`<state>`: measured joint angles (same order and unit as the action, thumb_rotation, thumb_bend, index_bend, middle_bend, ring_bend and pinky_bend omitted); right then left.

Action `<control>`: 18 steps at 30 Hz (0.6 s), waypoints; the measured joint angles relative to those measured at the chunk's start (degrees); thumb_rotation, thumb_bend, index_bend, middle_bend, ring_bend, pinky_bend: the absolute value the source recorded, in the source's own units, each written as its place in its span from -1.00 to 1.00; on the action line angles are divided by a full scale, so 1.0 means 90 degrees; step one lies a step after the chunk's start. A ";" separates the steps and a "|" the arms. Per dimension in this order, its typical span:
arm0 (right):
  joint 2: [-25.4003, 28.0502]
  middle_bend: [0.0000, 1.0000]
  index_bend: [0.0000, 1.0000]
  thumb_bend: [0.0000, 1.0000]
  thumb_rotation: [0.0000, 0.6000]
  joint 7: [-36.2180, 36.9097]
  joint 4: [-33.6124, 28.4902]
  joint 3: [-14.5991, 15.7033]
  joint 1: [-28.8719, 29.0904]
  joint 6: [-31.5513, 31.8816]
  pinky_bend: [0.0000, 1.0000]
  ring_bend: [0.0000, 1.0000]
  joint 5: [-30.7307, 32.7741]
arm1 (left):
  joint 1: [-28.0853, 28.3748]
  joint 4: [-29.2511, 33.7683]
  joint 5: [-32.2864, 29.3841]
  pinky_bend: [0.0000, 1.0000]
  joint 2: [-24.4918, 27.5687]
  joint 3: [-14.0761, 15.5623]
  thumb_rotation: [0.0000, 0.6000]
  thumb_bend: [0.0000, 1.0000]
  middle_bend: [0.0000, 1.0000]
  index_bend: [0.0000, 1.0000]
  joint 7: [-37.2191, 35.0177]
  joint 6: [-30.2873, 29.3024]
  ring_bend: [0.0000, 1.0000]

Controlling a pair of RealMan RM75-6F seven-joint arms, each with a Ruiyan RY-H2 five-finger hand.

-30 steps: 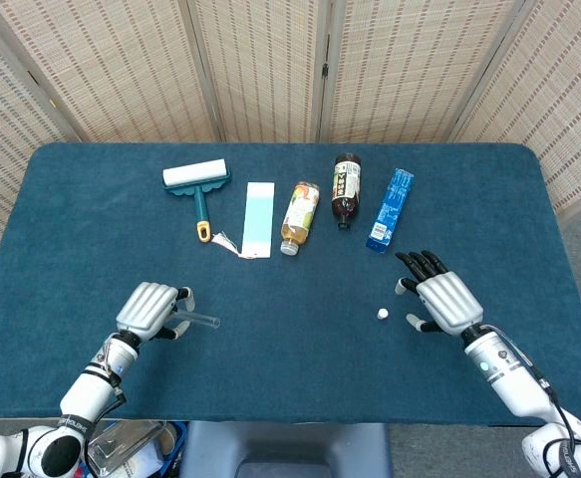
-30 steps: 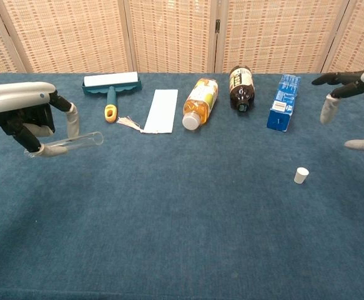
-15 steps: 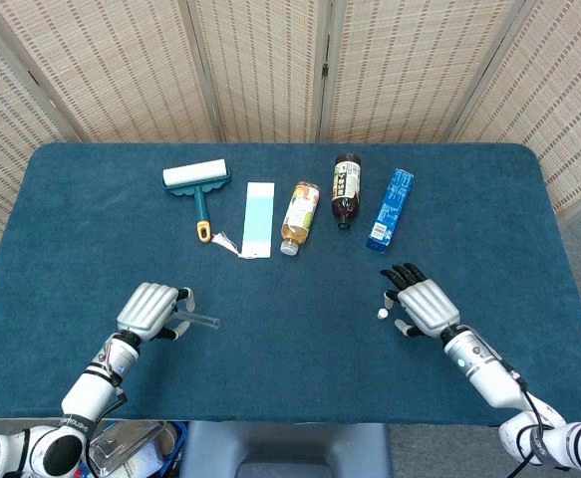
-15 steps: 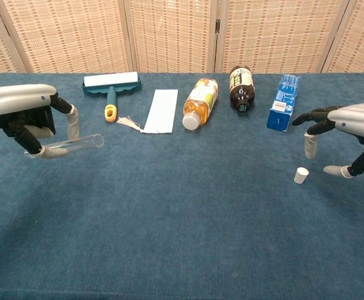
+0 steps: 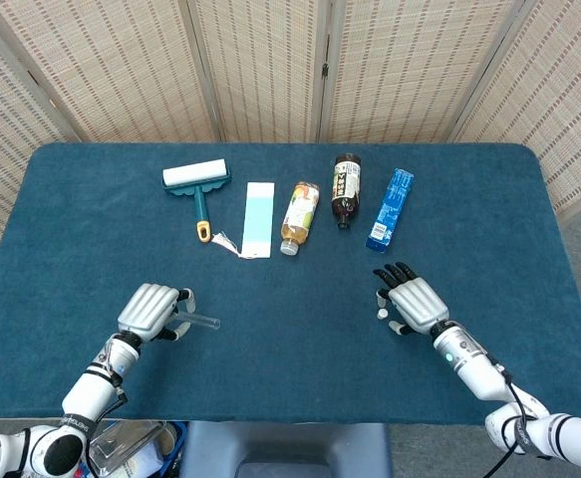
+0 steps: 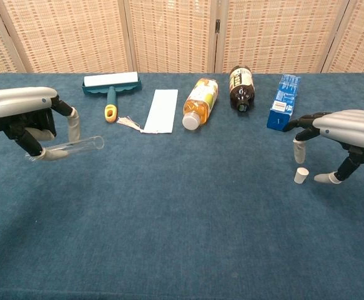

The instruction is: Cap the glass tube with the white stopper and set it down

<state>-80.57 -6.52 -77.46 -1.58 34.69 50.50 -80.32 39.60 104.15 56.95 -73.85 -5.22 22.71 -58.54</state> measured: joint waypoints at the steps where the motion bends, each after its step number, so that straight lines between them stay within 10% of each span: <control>1: -0.0012 -0.84 -0.14 -0.53 1.00 -0.0004 0.0019 -0.0003 0.0010 -0.0020 -1.00 -1.00 0.0011 | 0.0000 -0.0005 0.0000 1.00 -0.0004 0.0000 1.00 -0.24 1.00 0.21 -0.0002 0.0002 1.00; 18: -0.0204 -0.84 -0.14 -0.47 1.00 -0.0014 0.0269 -0.0044 0.0145 -0.0260 -1.00 -1.00 0.0168 | -0.0008 -0.0101 0.0016 1.00 -0.0040 -0.0003 1.00 -0.24 1.00 0.21 -0.0082 0.0055 1.00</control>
<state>-82.41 -6.64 -75.04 -1.98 36.00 48.15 -78.80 39.53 103.24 57.09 -74.22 -5.25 21.97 -58.05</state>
